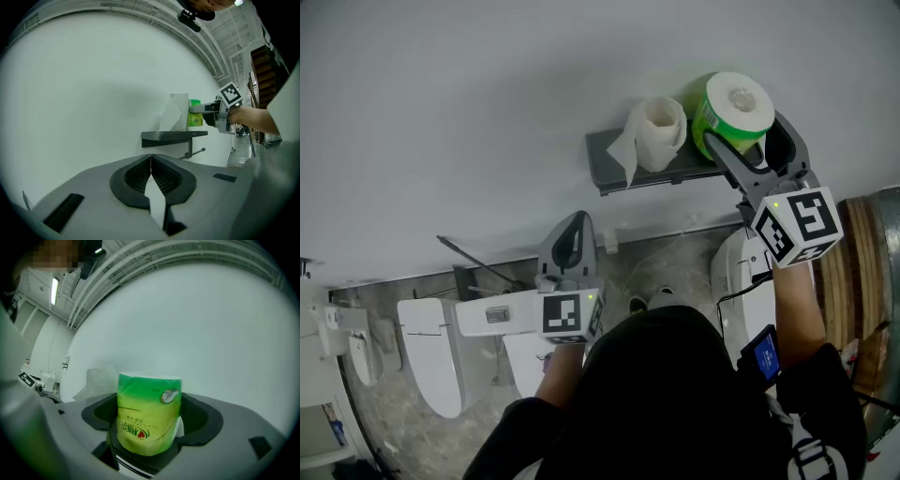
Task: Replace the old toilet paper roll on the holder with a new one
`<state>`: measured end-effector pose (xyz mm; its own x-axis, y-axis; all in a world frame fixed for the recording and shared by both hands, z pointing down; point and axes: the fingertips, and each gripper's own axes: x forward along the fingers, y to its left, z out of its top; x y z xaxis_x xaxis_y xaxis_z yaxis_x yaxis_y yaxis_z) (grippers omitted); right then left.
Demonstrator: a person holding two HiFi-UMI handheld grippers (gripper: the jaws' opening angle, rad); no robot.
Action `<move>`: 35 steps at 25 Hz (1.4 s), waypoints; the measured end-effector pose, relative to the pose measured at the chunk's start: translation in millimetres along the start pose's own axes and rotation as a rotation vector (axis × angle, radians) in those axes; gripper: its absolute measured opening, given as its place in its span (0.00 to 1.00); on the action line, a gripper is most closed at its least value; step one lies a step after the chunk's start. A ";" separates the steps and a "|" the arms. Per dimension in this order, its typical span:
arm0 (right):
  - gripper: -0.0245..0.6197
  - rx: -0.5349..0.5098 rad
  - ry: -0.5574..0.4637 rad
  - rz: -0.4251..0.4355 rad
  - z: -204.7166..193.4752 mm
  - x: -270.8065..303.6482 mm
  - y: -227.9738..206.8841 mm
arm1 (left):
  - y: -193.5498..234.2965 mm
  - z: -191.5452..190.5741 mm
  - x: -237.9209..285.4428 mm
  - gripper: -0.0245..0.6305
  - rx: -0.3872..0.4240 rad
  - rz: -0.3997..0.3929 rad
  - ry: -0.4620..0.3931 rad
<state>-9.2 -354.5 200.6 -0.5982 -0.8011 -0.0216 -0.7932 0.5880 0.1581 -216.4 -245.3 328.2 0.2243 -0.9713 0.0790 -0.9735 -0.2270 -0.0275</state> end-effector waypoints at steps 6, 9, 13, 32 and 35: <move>0.65 -0.160 -0.045 -0.121 24.1 -35.6 -40.6 | -3.1 -0.5 -1.8 0.07 -0.010 -0.003 0.003; 0.65 -0.319 0.014 -0.234 19.8 -56.9 -68.9 | -0.3 -3.2 -5.2 0.07 -0.007 -0.002 0.005; 0.65 -0.542 0.154 -0.367 -10.5 -75.1 -100.1 | 1.4 -8.0 -7.1 0.07 -0.006 -0.006 0.013; 0.65 -1.149 0.659 -0.264 -199.3 -85.7 -81.3 | 12.1 -20.7 2.7 0.07 -0.041 -0.009 0.031; 0.65 -1.201 0.651 -0.223 -207.3 -78.3 -71.6 | 14.3 -21.9 3.4 0.07 -0.042 0.002 0.033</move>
<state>118.0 -357.0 395.6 -0.0484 -0.9673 0.2489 -0.0819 0.2522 0.9642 -230.5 -250.3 349.8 0.2215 -0.9688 0.1114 -0.9751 -0.2213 0.0145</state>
